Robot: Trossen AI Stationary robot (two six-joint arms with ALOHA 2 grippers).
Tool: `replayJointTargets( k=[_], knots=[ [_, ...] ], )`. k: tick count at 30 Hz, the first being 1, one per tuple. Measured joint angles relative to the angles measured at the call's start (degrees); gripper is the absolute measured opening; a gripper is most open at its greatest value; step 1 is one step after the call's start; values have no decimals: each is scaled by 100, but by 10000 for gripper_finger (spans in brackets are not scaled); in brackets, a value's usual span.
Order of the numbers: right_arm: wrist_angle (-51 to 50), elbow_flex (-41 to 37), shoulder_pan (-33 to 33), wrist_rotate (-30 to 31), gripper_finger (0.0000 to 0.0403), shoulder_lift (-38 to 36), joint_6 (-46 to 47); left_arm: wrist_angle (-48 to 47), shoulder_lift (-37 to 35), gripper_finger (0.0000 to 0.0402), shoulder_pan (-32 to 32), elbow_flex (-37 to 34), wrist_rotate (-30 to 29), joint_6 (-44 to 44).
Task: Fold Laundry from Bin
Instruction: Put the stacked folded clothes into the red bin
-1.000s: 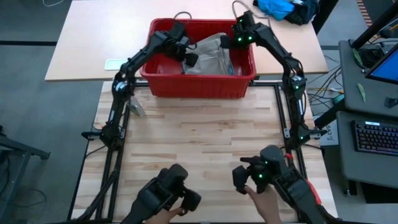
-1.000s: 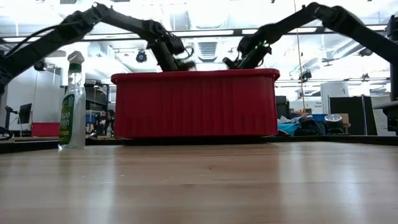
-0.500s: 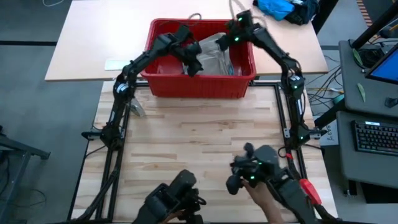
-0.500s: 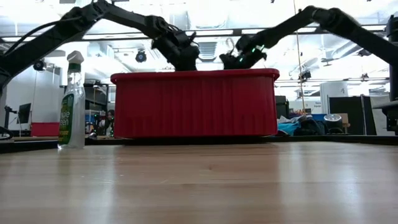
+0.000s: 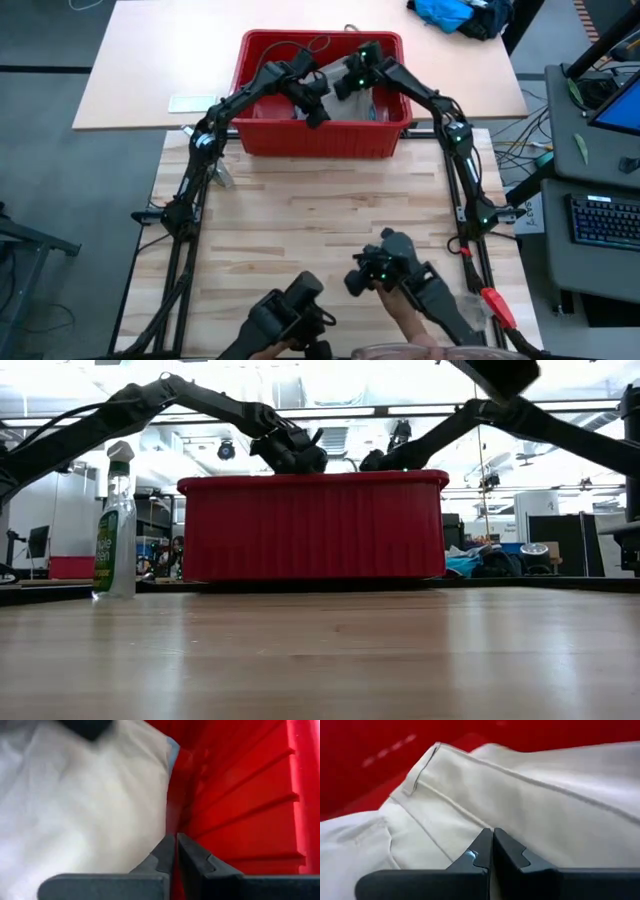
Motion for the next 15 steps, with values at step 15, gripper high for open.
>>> replayJointTargets(
  k=[15],
  knots=[
    [-553,363,-421,-342,9,-709,637,-296,-149,0,143,28,-191,-444]
  ],
)
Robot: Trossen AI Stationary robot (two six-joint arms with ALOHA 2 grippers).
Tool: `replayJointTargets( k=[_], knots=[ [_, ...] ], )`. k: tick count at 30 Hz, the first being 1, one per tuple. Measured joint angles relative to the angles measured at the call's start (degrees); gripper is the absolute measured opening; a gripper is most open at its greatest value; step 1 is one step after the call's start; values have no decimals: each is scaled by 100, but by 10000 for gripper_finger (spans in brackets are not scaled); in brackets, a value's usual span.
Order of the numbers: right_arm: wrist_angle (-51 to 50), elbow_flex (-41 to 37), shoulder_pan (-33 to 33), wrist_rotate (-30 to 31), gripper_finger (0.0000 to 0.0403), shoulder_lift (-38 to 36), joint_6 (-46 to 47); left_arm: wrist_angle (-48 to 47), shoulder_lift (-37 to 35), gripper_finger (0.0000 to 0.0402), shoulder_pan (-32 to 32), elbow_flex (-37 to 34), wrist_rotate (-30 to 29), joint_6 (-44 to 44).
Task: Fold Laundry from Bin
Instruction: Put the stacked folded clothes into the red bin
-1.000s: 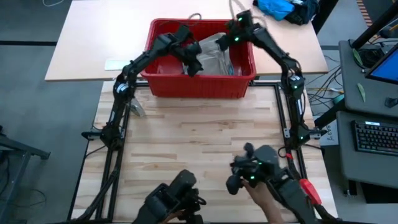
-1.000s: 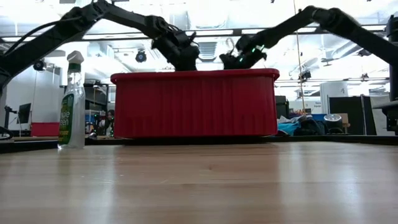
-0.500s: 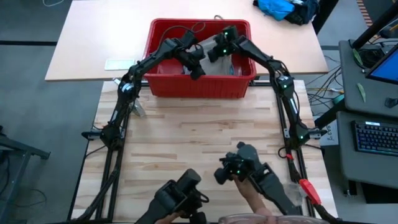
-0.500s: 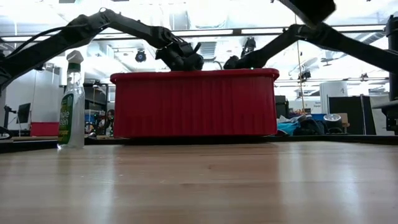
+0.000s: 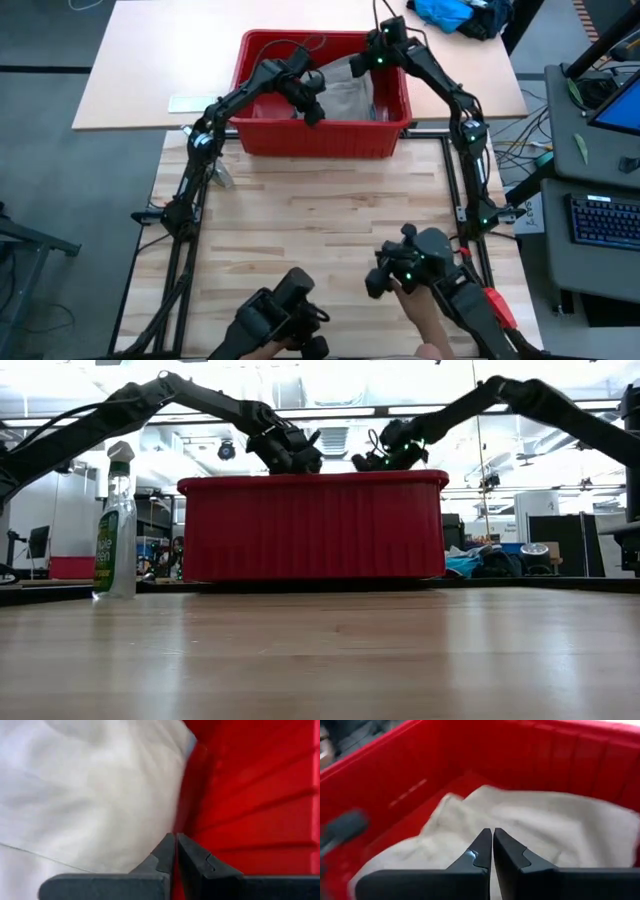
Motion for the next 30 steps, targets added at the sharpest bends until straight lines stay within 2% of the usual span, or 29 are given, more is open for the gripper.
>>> replayJointTargets(
  k=[5,7,11,19,25,30],
  knots=[
    [-1037,78,65,-855,9,-161,-196,548,-144,0,48,1,-478,24],
    [-1558,43,128,-974,9,-142,-214,553,-101,0,60,-23,-631,130],
    [-2176,-42,260,-917,9,13,-387,422,28,0,93,-34,-555,92],
    [-2460,-79,380,-420,9,422,-66,176,304,0,95,-45,-287,-280],
    [-2497,6,359,-180,9,449,49,120,315,0,155,-65,-539,-706],
    [-2548,463,347,-152,9,433,121,208,244,0,265,-7,-674,-833]
  ],
)
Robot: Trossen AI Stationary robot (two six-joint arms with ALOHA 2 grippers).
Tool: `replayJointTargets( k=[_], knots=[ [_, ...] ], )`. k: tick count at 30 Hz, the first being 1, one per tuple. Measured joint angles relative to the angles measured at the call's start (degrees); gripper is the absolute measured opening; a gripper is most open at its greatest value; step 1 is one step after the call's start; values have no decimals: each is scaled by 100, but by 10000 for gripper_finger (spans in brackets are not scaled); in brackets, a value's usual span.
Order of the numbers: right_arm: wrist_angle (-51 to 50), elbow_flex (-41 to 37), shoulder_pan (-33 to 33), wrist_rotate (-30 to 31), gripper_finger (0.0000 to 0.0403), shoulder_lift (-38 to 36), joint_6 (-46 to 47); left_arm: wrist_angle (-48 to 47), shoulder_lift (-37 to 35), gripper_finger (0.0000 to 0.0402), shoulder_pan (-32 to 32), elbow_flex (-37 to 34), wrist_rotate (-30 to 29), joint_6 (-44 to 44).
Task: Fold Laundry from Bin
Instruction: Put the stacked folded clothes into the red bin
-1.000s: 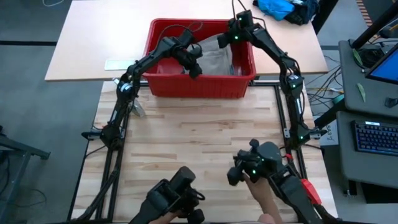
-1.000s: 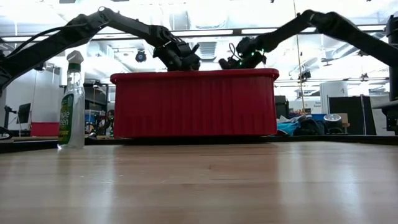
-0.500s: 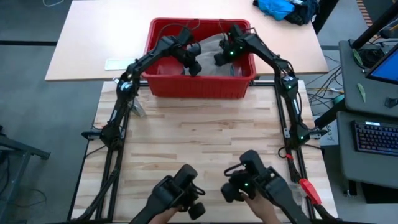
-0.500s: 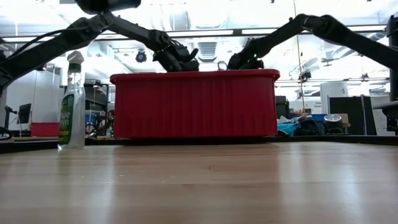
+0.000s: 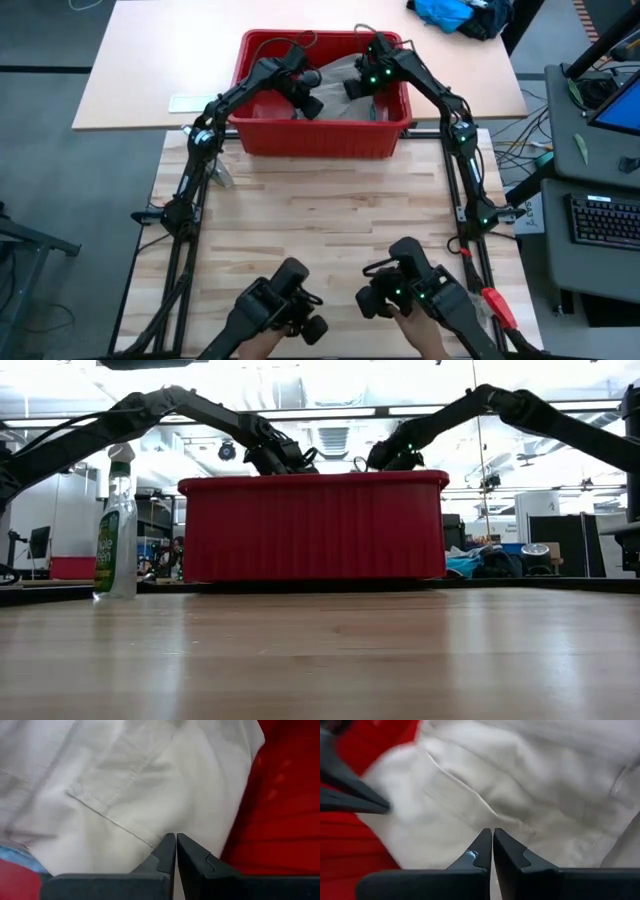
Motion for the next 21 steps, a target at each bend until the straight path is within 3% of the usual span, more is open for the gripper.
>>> replayJointTargets(
  k=[6,11,21],
  knots=[
    [198,87,0,-53,9,-253,210,453,-23,0,89,-1,-154,-25],
    [-3,96,8,-60,9,-281,337,689,74,0,85,1,-985,-31],
    [-684,54,151,239,9,-30,101,738,307,0,85,1,-1128,-92]
  ],
)
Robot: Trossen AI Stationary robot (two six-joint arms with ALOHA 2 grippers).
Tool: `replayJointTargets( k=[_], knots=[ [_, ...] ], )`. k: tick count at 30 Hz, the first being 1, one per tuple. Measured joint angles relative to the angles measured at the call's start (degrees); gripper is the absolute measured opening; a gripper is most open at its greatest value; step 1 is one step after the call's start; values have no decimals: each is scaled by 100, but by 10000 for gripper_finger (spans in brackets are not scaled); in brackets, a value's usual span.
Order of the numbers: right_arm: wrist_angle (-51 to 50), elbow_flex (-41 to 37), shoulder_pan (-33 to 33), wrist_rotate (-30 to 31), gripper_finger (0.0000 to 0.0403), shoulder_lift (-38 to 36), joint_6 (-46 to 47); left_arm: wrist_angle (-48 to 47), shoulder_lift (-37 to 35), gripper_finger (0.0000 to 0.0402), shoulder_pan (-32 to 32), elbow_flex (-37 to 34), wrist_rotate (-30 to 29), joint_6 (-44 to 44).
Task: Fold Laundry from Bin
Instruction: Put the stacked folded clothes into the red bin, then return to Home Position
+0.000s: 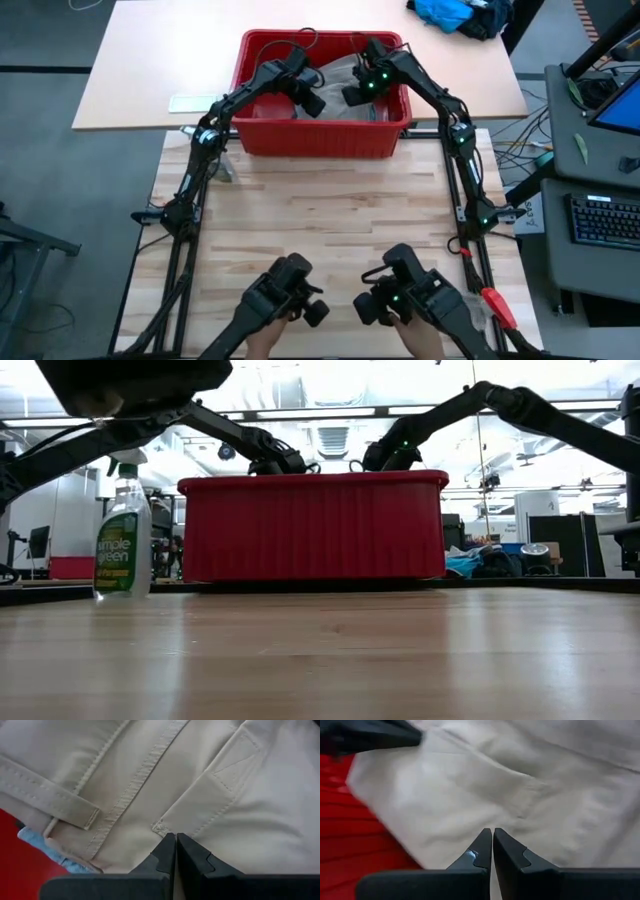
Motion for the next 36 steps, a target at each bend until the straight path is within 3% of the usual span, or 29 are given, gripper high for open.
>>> replayJointTargets(
  k=[3,18,23,31,36],
  knots=[
    [-3,9,-10,331,9,0,36,-32,-16,0,1,0,-44,-136],
    [-3,68,-160,233,9,-708,43,-601,-791,0,-7,24,151,-119],
    [-131,68,-162,-85,9,-1002,40,-825,-1043,0,-43,26,743,257],
    [-1144,67,-158,-197,9,-1409,-490,-1681,-1383,0,-156,26,1973,924],
    [-513,72,-62,-209,9,-2035,-820,-1679,-1592,0,-376,26,1528,1028]
  ],
)
